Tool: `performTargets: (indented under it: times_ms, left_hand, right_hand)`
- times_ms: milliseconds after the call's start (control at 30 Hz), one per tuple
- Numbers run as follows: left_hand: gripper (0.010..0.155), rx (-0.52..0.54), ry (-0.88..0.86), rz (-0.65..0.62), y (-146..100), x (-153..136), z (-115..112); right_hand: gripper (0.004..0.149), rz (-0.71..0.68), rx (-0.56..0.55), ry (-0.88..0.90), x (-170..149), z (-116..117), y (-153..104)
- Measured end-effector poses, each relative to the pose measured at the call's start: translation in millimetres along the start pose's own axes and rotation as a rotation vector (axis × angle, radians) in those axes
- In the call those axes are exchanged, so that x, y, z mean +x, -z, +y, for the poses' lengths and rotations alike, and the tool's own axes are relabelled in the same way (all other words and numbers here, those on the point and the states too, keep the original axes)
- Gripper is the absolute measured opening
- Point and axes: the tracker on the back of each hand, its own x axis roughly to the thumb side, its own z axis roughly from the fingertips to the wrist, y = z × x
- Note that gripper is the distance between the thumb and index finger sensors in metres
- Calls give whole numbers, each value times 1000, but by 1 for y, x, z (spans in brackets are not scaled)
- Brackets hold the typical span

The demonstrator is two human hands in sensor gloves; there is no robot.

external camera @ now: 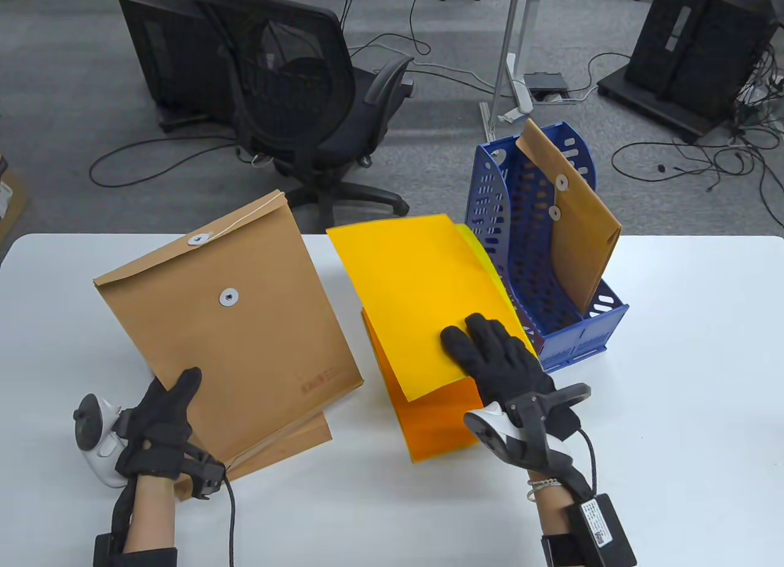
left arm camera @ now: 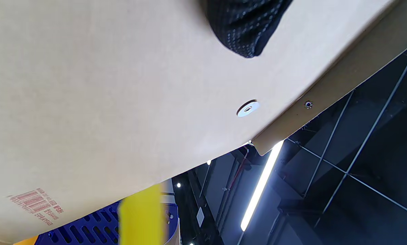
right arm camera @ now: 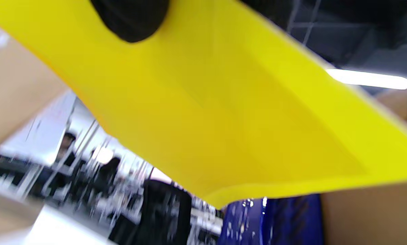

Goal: Pull cardstock from document pouches and stack

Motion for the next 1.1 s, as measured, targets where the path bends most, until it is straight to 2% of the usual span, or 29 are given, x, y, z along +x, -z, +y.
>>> performTargets:
  times_ms: [200, 333, 400, 500, 567, 633, 667, 767, 933, 1000, 1033, 1100]
  left_hand:
    - [49, -6, -9, 24, 1, -3, 2]
    - [49, -8, -6, 31, 1, -3, 1]
    - [49, -4, -1, 36, 0, -4, 1]
    - [49, -6, 7, 47, 0, -5, 0]
    - [49, -9, 14, 56, 0, -5, 0]
    - [48, -14, 24, 65, 0, -6, 0]
    - [48, -16, 27, 68, 0, -6, 0]
    - [48, -19, 32, 79, 0, -6, 1]
    - [50, 10, 5, 94, -1, -1, 0]
    - [51, 98, 37, 118, -4, 7, -4]
    - [52, 176, 68, 144, -7, 12, -4]
    - [52, 280, 110, 211, -8, 20, 0]
  right_hand:
    - [48, -126, 218, -97, 29, 57, -27]
    - [53, -145, 387, -108, 38, 77, -44]
    - [60, -127, 541, -100, 39, 85, -50]
    - [70, -121, 770, 3, 38, 96, -56]
    - [78, -54, 940, 141, 35, 103, -61]
    - [79, 50, 1014, 254, 30, 104, -64]
    - [78, 74, 998, 289, 29, 104, -64]
    - [73, 158, 817, 363, 18, 92, -64]
    - [72, 235, 664, 360, 5, 47, -51]
    - [73, 270, 638, 389, 8, 31, -50]
    - [74, 282, 627, 410, 11, 24, -50]
    - [75, 281, 594, 417, 17, 16, -54]
